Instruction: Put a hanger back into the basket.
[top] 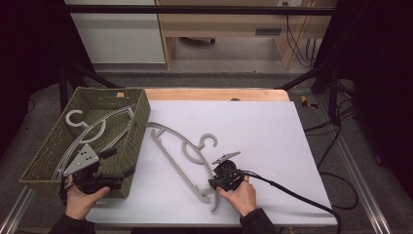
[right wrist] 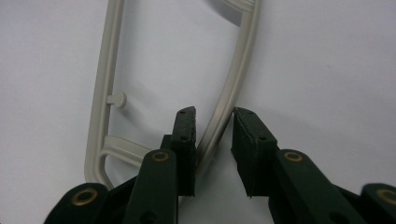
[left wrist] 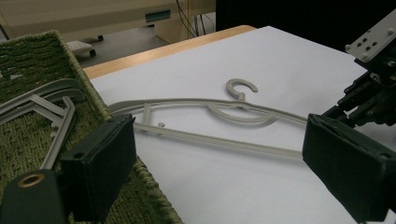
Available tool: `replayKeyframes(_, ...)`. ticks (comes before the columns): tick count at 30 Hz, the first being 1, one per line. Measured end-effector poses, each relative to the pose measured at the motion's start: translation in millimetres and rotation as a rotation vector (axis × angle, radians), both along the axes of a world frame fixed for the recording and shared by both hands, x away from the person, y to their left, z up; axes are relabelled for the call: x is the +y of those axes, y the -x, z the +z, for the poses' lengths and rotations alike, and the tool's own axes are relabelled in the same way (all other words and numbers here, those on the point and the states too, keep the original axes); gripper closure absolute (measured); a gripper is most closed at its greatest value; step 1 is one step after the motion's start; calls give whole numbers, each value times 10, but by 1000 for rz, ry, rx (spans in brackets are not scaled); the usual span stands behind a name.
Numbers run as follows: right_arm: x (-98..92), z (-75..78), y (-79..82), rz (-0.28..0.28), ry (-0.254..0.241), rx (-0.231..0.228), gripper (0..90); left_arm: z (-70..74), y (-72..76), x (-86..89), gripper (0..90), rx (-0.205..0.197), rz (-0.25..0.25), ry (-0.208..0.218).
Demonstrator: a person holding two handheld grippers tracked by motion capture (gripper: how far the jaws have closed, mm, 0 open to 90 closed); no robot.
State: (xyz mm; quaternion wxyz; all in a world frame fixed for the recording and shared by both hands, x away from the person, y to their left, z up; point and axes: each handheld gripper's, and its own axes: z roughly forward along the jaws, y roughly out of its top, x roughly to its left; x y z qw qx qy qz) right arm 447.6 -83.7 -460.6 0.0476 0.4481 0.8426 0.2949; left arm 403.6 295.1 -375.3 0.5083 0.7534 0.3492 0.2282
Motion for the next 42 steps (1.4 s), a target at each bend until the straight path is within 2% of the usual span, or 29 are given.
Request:
replayKeyframes(9, -353, 33, -21, -63, 38, 19, 797, -5, 4, -24, 93, 2, -8, -8)
replayKeyframes(12, -500, 32, -34, -81, 31, 24, 821, -2, 7, -29, 93, 2, -10, -11)
replayKeyframes(15, -625, 44, -42, -74, 42, 29, 825, -9, 9, -45, 94, 5, -15, -11)
replayKeyframes(21, -857, 51, -48, -31, 79, 0, 819, -16, 9, -75, 93, 7, -25, -19)
replayKeyframes(23, -888, 58, -41, -16, 93, -24, 761, -18, 11, -86, 93, 7, -26, -20)
replayKeyframes(24, -873, 63, -27, -36, 93, -29, 727, -19, 11, -90, 93, 7, -28, -20)
replayKeyframes(25, -877, 63, -27, -26, 101, -33, 720, -19, 12, -95, 94, 7, -29, -21)
replayKeyframes(26, -883, 55, -29, -9, 112, -34, 702, -20, 12, -100, 94, 7, -30, -21)
replayKeyframes(27, -861, 41, -27, -21, 102, -25, 690, -21, 13, -105, 94, 7, -32, -24)
replayKeyframes(29, -845, 16, -31, -4, 118, -16, 701, -24, 13, -115, 93, 8, -35, -26)
replayKeyframes(30, -832, 18, -28, -25, 113, -11, 708, -26, 12, -117, 94, 9, -36, -27)
replayKeyframes(31, -834, 18, -28, -23, 116, -12, 736, -28, 10, -121, 94, 12, -36, -27)
replayKeyframes(33, -816, 12, -26, -33, 141, -31, 762, -33, 6, -128, 94, 13, -36, -31)
replayKeyframes(35, -804, 17, -24, -6, 176, -40, 791, -38, 5, -135, 94, 15, -37, -33)
replayKeyframes(36, -800, 20, -28, 0, 177, -35, 820, -40, 5, -140, 94, 15, -37, -36)
replayKeyframes(37, -783, 25, -25, -21, 151, -13, 823, -41, 6, -147, 94, 15, -39, -39)
replayKeyframes(42, -828, 36, -85, -16, 144, 18, 831, -36, 10, -157, 94, 14, -46, -41)
